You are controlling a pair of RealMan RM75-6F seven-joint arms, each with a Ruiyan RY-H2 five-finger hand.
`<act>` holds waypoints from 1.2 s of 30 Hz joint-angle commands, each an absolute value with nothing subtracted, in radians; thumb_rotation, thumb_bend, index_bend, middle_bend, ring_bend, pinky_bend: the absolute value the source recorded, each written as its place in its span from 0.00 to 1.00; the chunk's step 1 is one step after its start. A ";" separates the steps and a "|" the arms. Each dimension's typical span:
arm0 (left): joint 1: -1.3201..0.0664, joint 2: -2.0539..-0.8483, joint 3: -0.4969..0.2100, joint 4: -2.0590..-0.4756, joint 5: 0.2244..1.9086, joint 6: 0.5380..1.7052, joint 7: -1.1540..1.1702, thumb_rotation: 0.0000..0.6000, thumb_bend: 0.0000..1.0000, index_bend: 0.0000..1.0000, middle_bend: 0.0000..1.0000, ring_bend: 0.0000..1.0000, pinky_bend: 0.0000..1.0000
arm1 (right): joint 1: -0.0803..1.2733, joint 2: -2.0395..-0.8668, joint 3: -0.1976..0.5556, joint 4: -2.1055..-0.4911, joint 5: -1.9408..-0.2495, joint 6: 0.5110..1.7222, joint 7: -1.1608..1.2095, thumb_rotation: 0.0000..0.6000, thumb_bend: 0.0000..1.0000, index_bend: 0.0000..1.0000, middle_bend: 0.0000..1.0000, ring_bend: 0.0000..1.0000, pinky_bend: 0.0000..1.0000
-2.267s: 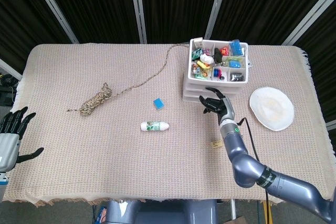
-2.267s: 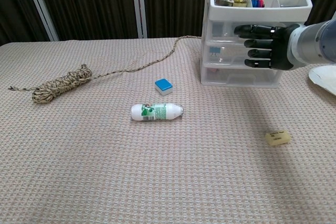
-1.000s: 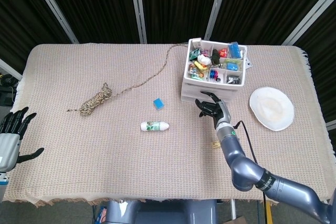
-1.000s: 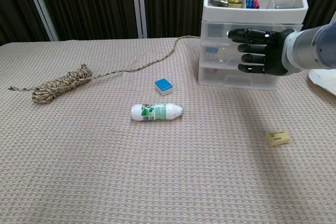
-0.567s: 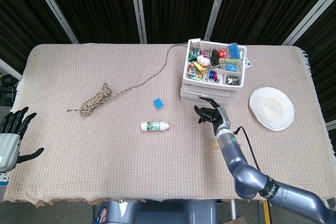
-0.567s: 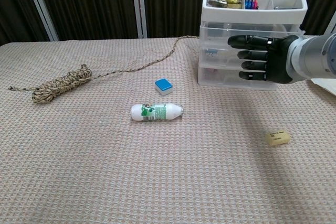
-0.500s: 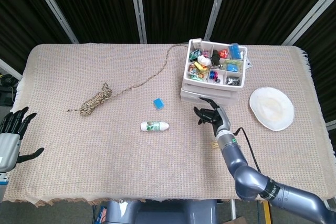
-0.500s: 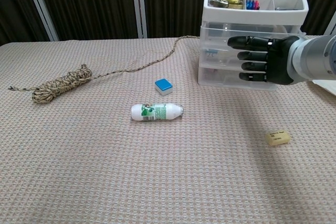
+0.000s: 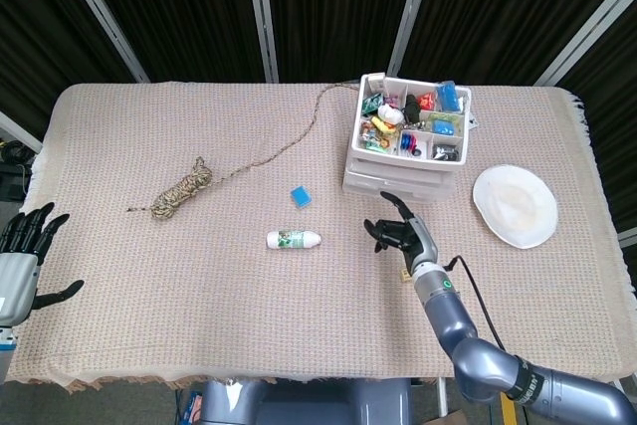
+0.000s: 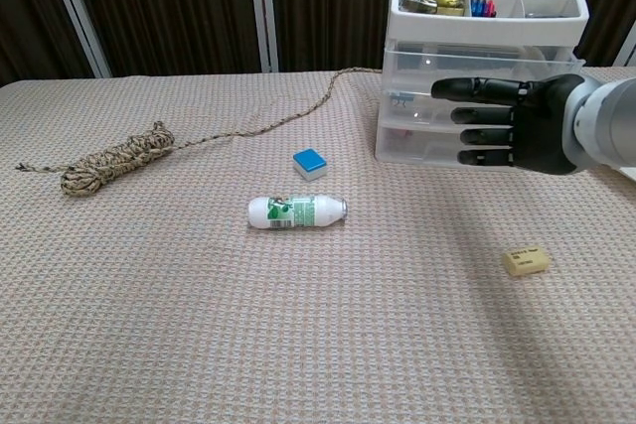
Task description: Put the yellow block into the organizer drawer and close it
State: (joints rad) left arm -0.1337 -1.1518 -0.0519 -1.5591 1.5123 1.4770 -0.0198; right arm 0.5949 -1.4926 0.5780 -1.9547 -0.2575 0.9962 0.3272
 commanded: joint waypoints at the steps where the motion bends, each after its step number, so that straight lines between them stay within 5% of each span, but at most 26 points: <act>1: -0.134 -1.151 -0.052 -1.559 1.513 1.477 -0.020 1.00 0.16 0.11 0.00 0.00 0.00 | 0.569 -1.487 0.554 -2.008 -0.305 1.028 0.329 1.00 0.24 0.13 0.81 0.80 0.66; 7: -0.134 -1.151 -0.051 -1.559 1.514 1.477 -0.022 1.00 0.16 0.11 0.00 0.00 0.00 | 0.534 -1.477 0.496 -2.098 -0.501 1.134 0.266 1.00 0.24 0.14 0.80 0.80 0.66; 17: -0.133 -1.157 -0.052 -1.546 1.527 1.492 -0.011 1.00 0.16 0.11 0.00 0.00 0.00 | 0.578 -1.460 0.357 -2.093 -0.770 1.398 -0.159 1.00 0.24 0.16 0.80 0.80 0.66; 25: -0.130 -1.179 -0.056 -1.511 1.559 1.533 0.011 1.00 0.16 0.11 0.00 0.00 0.00 | 0.633 -1.426 0.335 -2.080 -0.709 1.460 -0.455 1.00 0.24 0.16 0.80 0.79 0.66; 36: -0.129 -1.192 -0.062 -1.488 1.567 1.555 -0.012 1.00 0.16 0.10 0.00 0.00 0.00 | 0.684 -1.426 0.368 -2.023 -0.565 1.424 -0.558 1.00 0.24 0.16 0.80 0.79 0.66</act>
